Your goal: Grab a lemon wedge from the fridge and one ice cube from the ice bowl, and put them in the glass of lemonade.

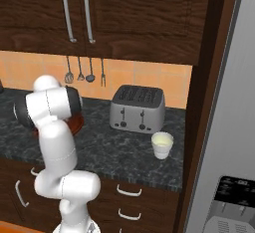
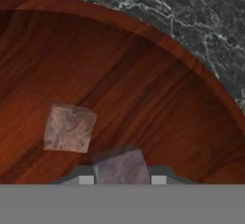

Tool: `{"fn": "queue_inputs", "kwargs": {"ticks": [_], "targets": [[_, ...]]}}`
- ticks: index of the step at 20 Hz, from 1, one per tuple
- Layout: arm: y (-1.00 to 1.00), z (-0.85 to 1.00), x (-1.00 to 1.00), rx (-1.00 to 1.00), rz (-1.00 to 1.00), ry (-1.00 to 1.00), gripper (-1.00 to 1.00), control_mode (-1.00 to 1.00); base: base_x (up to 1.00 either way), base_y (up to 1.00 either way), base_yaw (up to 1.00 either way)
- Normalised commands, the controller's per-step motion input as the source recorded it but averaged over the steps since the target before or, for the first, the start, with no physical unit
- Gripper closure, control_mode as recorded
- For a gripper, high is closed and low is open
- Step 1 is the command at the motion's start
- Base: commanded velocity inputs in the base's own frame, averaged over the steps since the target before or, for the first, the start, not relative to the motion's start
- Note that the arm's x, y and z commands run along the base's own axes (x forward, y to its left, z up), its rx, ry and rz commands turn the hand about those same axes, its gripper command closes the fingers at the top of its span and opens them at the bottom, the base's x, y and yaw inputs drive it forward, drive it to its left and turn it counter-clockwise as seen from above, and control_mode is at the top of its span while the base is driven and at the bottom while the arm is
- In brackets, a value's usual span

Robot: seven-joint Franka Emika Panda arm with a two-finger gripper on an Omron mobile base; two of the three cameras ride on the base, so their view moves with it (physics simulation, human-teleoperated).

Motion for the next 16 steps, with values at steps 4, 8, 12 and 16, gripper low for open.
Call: {"fn": "queue_inputs", "kwargs": {"ticks": [4,8,12,16], "targets": [[-0.32,0.03,-0.36,0.02,-0.10,-0.15,1.00,-1.00,0.00,0.00,0.00],[-0.37,0.82,-0.64,0.12,-0.22,-0.46,1.00,-1.00,0.00,0.00,0.00],[-0.78,1.00,-0.84,0.13,-0.22,-0.50,1.00,-1.00,0.00,0.00,0.00],[-0.98,0.99,-0.71,0.00,-0.26,-0.43,1.00,-1.00,0.00,0.00,0.00]]}}
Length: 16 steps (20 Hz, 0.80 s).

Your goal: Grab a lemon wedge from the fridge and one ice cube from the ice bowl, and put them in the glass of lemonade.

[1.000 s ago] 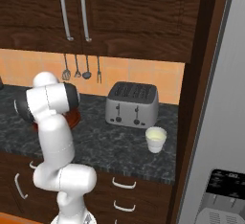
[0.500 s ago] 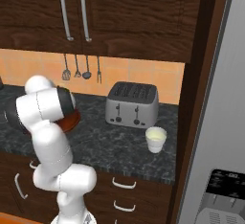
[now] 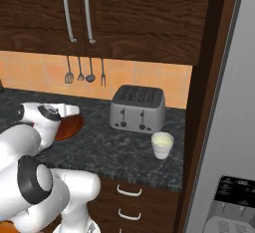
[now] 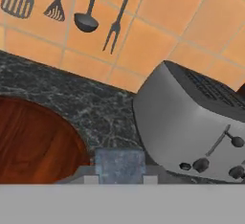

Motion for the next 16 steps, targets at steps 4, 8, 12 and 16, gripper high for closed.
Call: {"fn": "queue_inputs", "kwargs": {"ticks": [4,8,12,16], "targets": [[-1.00,0.77,-0.24,0.01,-0.42,-0.09,1.00,-1.00,0.00,0.00,0.00],[-1.00,0.54,-0.05,0.11,-0.51,0.17,1.00,-1.00,0.00,0.00,0.00],[-1.00,-0.01,-0.04,0.15,-0.49,0.41,1.00,-1.00,0.00,0.00,0.00],[-1.00,-0.21,-0.09,0.18,-0.29,0.27,1.00,-1.00,0.00,0.00,0.00]]}}
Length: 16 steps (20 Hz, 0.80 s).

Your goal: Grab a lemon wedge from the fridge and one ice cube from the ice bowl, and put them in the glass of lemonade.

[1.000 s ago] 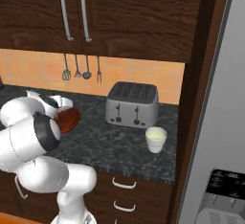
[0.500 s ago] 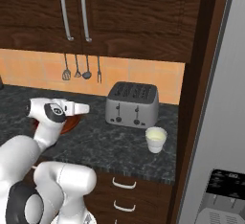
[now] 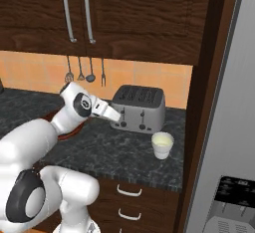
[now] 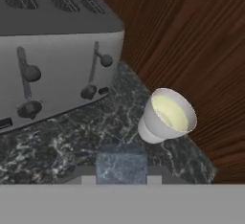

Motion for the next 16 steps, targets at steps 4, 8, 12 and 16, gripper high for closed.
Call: {"fn": "queue_inputs", "kwargs": {"ticks": [4,8,12,16], "targets": [[-1.00,-0.53,-0.14,0.26,-0.03,0.01,1.00,-1.00,0.00,0.00,0.00],[-0.92,-0.05,0.13,0.13,-0.02,0.00,1.00,-1.00,0.00,0.00,0.00],[-0.83,0.07,0.11,0.12,0.01,0.00,1.00,-1.00,0.00,0.00,0.00],[-0.62,-0.19,0.11,0.00,0.15,0.00,1.00,-1.00,0.00,0.00,0.00]]}}
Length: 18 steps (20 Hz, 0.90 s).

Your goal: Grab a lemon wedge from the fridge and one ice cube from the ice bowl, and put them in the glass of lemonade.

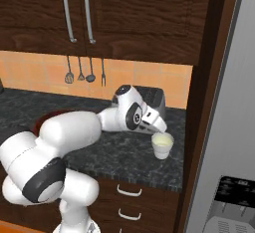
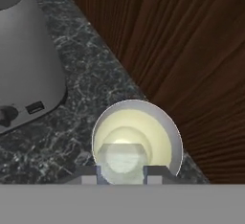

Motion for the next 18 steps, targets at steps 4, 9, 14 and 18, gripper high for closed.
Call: {"fn": "queue_inputs", "kwargs": {"ticks": [4,9,14,18], "targets": [[-0.07,-0.25,0.00,0.00,0.04,0.05,1.00,-1.00,0.00,0.00,0.00],[-0.06,-0.26,0.21,0.00,0.00,0.01,1.00,-1.00,0.00,0.00,0.00],[-0.45,-0.11,0.25,0.03,0.01,0.00,1.00,-1.00,0.00,0.00,0.00],[-0.24,-0.18,0.00,0.02,0.02,0.00,1.00,-1.00,0.00,0.00,0.00]]}}
